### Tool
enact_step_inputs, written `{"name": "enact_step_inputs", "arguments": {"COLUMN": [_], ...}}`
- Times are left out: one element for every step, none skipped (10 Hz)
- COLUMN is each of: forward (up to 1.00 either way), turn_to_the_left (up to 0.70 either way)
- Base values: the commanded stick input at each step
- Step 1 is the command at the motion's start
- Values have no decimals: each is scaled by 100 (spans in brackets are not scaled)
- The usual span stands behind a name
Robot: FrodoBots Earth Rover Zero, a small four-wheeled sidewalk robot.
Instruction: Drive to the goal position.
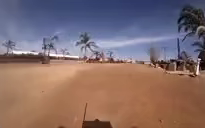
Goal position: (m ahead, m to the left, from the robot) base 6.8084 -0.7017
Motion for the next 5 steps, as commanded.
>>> {"name": "enact_step_inputs", "arguments": {"forward": [70, 70, 70, 70, 70], "turn_to_the_left": [0, 0, 0, 0, 0]}}
